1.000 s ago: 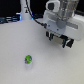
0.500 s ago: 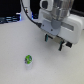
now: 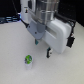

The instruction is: Open the kcup holder, insert the kcup into the holder, and close the kcup holder

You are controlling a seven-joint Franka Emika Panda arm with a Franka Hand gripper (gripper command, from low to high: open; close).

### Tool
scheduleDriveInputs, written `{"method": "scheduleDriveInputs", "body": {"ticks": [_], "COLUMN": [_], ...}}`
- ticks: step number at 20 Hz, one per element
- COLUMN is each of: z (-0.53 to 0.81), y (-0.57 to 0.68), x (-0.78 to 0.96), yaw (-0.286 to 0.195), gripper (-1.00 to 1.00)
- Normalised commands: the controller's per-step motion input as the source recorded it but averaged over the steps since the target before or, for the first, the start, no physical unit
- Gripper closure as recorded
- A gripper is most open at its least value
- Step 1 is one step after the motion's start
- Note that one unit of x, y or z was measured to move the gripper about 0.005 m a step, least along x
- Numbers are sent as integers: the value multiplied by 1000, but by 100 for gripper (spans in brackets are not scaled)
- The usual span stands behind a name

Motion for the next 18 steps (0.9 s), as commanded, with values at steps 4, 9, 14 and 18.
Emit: {"method": "scheduleDriveInputs", "body": {"ticks": [4,9,14,18], "z": [6,-6,-99,-165], "y": [-550,-400,-331,-246], "x": [294,423,430,252], "yaw": [-191,-185,-176,-161], "gripper": [-100,-100,-100,-100]}}
